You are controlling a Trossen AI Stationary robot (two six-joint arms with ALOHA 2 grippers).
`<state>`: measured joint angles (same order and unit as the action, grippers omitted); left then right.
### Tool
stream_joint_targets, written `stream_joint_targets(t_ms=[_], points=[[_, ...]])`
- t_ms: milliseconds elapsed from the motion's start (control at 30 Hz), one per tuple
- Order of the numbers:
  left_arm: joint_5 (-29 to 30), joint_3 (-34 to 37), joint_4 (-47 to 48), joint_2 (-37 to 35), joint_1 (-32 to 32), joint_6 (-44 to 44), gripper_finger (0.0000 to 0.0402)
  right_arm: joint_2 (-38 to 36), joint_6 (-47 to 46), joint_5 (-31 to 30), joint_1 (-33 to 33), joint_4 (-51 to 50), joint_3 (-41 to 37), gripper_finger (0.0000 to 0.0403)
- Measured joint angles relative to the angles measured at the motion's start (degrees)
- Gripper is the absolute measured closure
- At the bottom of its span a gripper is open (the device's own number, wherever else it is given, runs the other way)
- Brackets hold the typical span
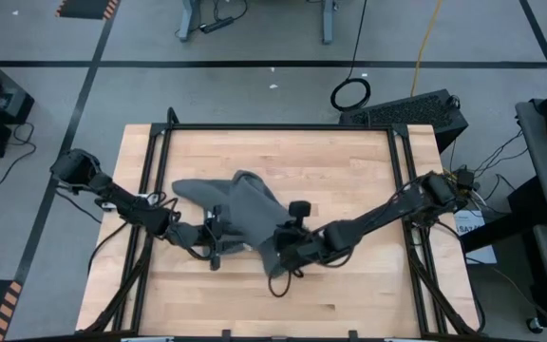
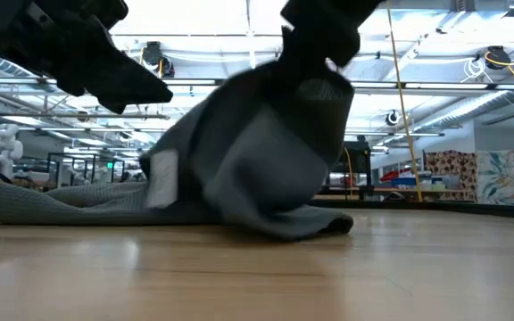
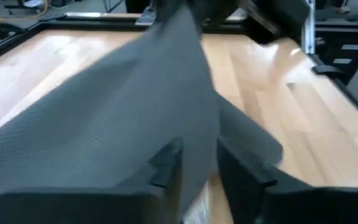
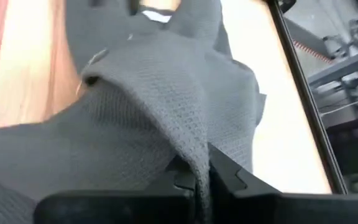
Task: Roll towel into tight, uniform cylinder
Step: Roll the gray towel
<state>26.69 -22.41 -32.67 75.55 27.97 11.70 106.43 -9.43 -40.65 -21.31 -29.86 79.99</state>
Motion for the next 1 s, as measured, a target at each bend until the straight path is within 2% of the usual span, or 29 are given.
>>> stream_joint_targets(t_ms=[167,367,433,567,700,800,867,1000], points=[[6.5,0.0,0.0,1.9,2.5,-4.1,0.0206,-3.3,-0.4,4.6,2.0,-1.3,0.0,0.0400],[15.0,0.0,-4.4,11.4,4.4,-20.5,0.0151,-3.7,1.1,7.7,3.2,-5.4,0.0,0.0399],[17.5,0.0,-11.0,15.0,4.7,-26.8,0.0145,-3.7,1.1,8.0,3.5,-6.2,0.0,0.0399],[17.3,-1.0,-23.5,22.1,5.3,-42.9,0.0143,-3.7,1.2,8.0,3.8,-6.6,0.0,0.0399],[19.1,-4.3,-23.9,27.9,4.5,-49.2,0.0143,-4.4,1.7,7.9,3.7,-6.9,0.0,0.0399],[24.0,-6.7,-23.6,31.7,3.5,-52.8,0.0143,-4.9,1.6,8.1,3.7,-7.2,0.0,0.0399],[29.4,-8.8,-23.7,33.6,3.5,-56.5,0.0143,-5.3,1.6,9.3,3.7,-8.0,0.0,0.0399],[38.7,-13.3,-23.6,36.2,3.0,-67.5,0.0154,-5.6,1.6,10.9,4.0,-8.5,0.0,0.0399]])
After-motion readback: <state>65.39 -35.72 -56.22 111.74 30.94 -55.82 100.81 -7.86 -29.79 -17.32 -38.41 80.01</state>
